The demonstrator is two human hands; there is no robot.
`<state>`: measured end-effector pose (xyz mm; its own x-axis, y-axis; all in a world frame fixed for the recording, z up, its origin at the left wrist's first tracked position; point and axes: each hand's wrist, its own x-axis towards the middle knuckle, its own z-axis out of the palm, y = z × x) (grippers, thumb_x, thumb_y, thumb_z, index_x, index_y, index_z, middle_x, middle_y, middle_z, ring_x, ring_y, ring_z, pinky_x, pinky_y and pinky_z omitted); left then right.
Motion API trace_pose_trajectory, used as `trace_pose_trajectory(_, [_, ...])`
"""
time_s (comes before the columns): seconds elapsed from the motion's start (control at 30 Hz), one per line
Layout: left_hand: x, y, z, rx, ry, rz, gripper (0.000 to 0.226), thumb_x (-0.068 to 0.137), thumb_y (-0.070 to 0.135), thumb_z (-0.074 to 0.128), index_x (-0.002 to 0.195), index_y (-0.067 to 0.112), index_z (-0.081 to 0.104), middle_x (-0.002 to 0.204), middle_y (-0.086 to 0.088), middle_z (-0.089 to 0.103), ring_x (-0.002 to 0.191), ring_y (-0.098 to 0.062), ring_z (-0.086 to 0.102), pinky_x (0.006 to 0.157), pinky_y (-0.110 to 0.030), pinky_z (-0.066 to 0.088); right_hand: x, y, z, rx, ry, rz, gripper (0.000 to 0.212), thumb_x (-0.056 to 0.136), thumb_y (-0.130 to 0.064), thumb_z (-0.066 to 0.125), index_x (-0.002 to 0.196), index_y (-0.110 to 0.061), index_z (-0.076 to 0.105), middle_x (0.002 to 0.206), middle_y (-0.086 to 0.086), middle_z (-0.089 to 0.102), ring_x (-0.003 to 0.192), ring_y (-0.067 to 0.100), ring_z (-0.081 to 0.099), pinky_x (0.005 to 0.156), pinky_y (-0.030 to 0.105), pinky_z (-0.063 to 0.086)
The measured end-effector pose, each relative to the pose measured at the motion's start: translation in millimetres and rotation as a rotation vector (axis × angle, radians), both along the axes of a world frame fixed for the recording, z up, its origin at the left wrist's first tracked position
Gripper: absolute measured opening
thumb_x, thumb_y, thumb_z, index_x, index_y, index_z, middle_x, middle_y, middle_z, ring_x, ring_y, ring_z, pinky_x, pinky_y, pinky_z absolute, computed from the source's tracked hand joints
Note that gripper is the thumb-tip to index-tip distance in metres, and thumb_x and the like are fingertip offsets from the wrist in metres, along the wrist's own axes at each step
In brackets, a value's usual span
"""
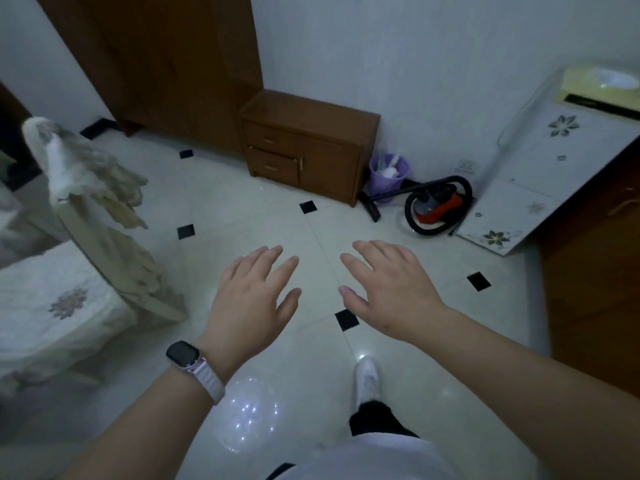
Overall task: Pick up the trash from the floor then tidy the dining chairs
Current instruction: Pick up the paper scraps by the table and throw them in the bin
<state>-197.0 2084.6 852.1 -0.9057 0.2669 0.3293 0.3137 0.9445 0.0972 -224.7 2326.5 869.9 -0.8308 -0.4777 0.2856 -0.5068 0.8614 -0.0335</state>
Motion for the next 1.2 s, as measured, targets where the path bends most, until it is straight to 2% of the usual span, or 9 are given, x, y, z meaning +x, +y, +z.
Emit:
trace_pose_trajectory(0.2, [-90, -18, 5, -0.075, 0.065, 0.053, 0.046, 0.089, 0.039, 0.056, 0.127, 0.015, 0.062, 0.132, -0.013, 0.061, 0.122, -0.035, 0.056, 0.097, -0.042, 0.035, -115, -28, -9, -0.048, 0.016, 0.116, 0.051, 0.088, -0.047, 0.048, 0.121, -0.013, 0.065, 0.126, 0.013, 0.061, 0.114, 0.033, 0.056, 0.095, 0.046, 0.043])
trace_pose_trajectory(0.37, [-180, -34, 18, -0.122, 0.036, 0.16, 0.045, 0.09, 0.039, 0.056, 0.128, 0.015, 0.062, 0.132, -0.013, 0.061, 0.123, -0.034, 0.056, 0.098, -0.045, 0.042, -228, -53, -3, -0.067, 0.016, 0.222, 0.051, 0.09, -0.048, 0.047, 0.123, -0.013, 0.064, 0.127, 0.012, 0.061, 0.116, 0.032, 0.055, 0.097, 0.044, 0.041])
trace_pose_trajectory(0.53, [-262, -45, 38, -0.125, 0.156, 0.211, 0.037, 0.089, 0.033, 0.062, 0.12, 0.012, 0.068, 0.127, -0.011, 0.065, 0.118, -0.033, 0.059, 0.096, -0.047, 0.046, -329, -69, 8, -0.118, 0.066, 0.326, 0.049, 0.089, -0.047, 0.051, 0.12, -0.013, 0.065, 0.124, 0.012, 0.061, 0.113, 0.033, 0.056, 0.093, 0.043, 0.042])
trace_pose_trajectory(0.73, [-326, -68, 45, -0.149, 0.16, 0.301, 0.039, 0.089, 0.034, 0.062, 0.122, 0.014, 0.066, 0.129, -0.01, 0.063, 0.121, -0.033, 0.058, 0.097, -0.048, 0.045, -410, -100, 11, -0.138, 0.055, 0.39, 0.045, 0.088, -0.044, 0.053, 0.119, -0.014, 0.065, 0.122, 0.01, 0.062, 0.111, 0.031, 0.057, 0.093, 0.043, 0.043])
trace_pose_trajectory(1.03, [-431, -147, 28, -0.079, 0.183, 0.342, 0.039, 0.09, 0.035, 0.058, 0.12, 0.013, 0.067, 0.128, -0.009, 0.064, 0.12, -0.033, 0.059, 0.097, -0.048, 0.045, -522, -188, 6, -0.104, 0.043, 0.436, 0.047, 0.088, -0.046, 0.049, 0.12, -0.015, 0.066, 0.125, 0.01, 0.062, 0.115, 0.03, 0.057, 0.096, 0.043, 0.041])
trace_pose_trajectory(1.2, [-517, -223, 13, -0.024, 0.158, 0.368, 0.04, 0.09, 0.036, 0.056, 0.122, 0.014, 0.066, 0.13, -0.01, 0.063, 0.122, -0.033, 0.057, 0.098, -0.05, 0.045, -600, -258, 9, -0.001, -0.002, 0.411, 0.049, 0.09, -0.048, 0.045, 0.122, -0.016, 0.063, 0.126, 0.008, 0.061, 0.117, 0.029, 0.055, 0.098, 0.044, 0.039])
